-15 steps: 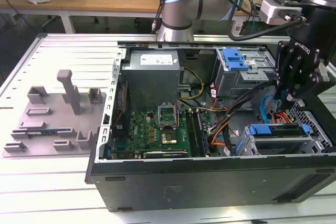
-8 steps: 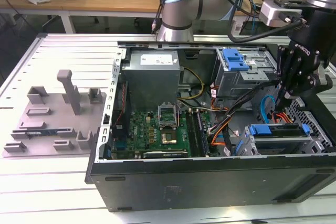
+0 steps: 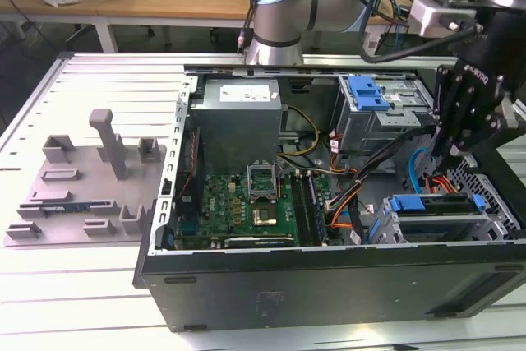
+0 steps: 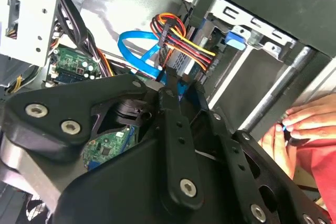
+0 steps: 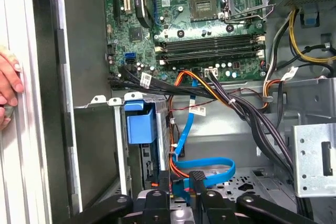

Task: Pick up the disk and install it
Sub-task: 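Insert the second disk wire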

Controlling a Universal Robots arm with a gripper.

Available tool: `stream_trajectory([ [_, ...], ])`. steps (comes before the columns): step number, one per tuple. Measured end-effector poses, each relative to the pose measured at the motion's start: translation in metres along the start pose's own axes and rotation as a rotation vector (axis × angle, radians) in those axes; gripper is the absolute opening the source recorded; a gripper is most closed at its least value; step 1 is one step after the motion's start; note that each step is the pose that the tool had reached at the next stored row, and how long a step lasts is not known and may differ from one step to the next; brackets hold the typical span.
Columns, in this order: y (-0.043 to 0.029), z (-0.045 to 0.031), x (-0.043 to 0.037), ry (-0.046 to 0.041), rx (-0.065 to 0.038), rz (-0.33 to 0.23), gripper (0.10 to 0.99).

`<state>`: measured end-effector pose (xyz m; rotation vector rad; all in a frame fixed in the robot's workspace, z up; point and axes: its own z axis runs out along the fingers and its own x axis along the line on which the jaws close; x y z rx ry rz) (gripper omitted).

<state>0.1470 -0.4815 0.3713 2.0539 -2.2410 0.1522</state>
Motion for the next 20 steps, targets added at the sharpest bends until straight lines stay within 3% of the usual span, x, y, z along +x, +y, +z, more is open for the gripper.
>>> stream_trajectory([
  [2, -0.0003, -0.0065, 0.0009, 0.0013, 0.0, 0.0, 0.294],
  [5, -0.0005, -0.0063, 0.0013, 0.0014, 0.0, 0.0, 0.294],
  [10, -0.0016, -0.0042, 0.0057, 0.0005, -0.001, 0.0, 0.294],
  [20, -0.0016, 0.0025, 0.0053, -0.0027, -0.001, 0.0, 0.294],
])
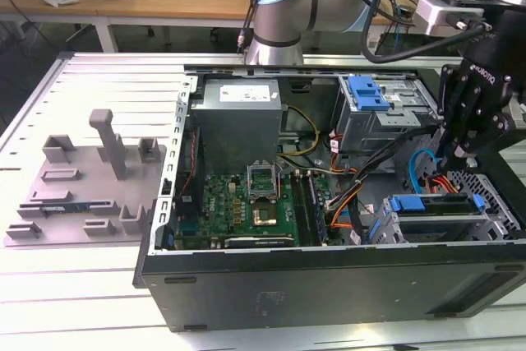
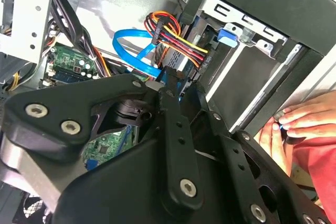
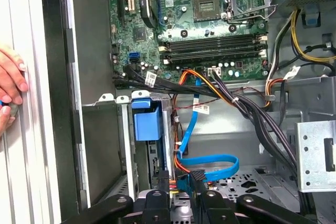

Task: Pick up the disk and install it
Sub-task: 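Insert the second disk wire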

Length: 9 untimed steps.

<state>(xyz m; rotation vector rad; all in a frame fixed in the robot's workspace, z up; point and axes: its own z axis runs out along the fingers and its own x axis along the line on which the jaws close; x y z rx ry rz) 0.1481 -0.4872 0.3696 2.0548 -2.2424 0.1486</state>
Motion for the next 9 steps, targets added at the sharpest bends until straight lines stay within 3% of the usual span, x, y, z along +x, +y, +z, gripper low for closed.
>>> stream_trajectory([
  [9, -0.0017, 0.0062, -0.0011, -0.0098, -0.003, -0.001, 0.294],
])
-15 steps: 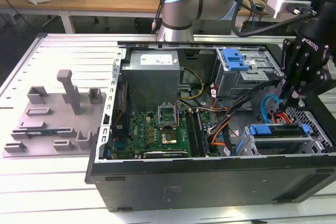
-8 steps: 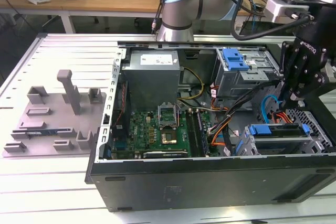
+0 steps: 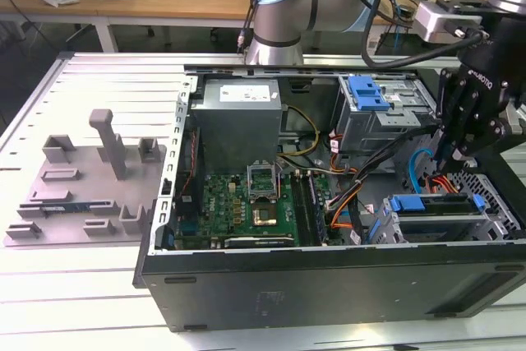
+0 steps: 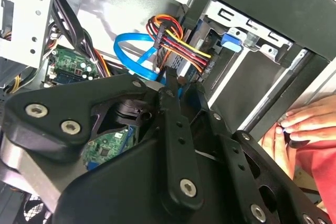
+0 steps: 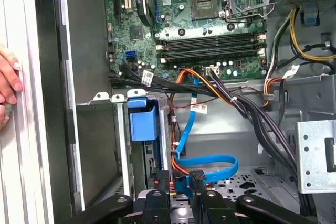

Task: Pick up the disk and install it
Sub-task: 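Insert the second disk wire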

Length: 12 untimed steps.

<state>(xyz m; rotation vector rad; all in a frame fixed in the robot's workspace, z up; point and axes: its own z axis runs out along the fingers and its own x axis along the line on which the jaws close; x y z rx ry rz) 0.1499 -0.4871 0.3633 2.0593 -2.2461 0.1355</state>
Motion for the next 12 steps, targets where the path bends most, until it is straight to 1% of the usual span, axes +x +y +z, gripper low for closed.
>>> stream_trajectory([
  [3, 0.0001, 0.0026, -0.0003, 0.0002, 0.0, 0.0, 0.294],
  [6, 0.0003, 0.0034, -0.0004, 0.0002, 0.0, 0.0, 0.294],
  [7, 0.0003, 0.0036, -0.0004, 0.0001, 0.0, 0.0, 0.278],
  [9, 0.0003, 0.0041, -0.0004, 0.0001, 0.0, 0.0, 0.161],
  [12, 0.0003, 0.0044, -0.0005, 0.0, 0.0, 0.0, 0.161],
])
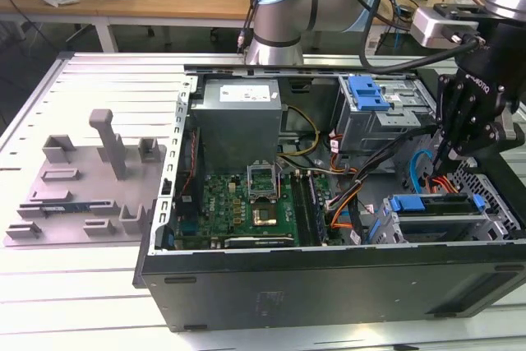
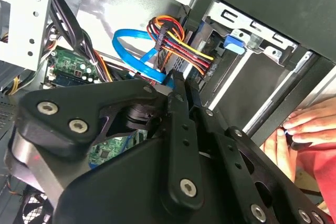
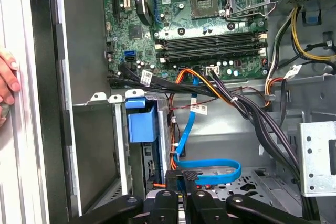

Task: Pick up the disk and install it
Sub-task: 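Insert the second disk wire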

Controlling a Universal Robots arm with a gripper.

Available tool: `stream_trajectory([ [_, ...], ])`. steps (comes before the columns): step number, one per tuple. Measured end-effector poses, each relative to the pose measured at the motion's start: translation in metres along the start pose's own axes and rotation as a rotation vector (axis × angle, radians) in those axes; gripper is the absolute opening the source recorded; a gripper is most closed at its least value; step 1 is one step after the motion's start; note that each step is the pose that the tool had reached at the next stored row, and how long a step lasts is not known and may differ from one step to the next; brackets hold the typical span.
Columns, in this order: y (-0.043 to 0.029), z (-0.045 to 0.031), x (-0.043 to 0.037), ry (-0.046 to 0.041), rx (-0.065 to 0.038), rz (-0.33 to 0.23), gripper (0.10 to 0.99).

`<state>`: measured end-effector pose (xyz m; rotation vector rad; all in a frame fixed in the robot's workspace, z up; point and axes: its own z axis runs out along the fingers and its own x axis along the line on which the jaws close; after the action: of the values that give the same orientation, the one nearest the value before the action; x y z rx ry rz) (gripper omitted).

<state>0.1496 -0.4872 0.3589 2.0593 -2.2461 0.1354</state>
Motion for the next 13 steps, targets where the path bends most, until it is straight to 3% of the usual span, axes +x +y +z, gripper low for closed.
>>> stream_trajectory([
  [7, 0.0104, -0.0014, 0.0013, -0.0023, 0.002, -0.008, 0.161],
  [13, 0.0105, -0.0006, 0.0122, -0.004, 0.014, -0.018, 0.161],
])
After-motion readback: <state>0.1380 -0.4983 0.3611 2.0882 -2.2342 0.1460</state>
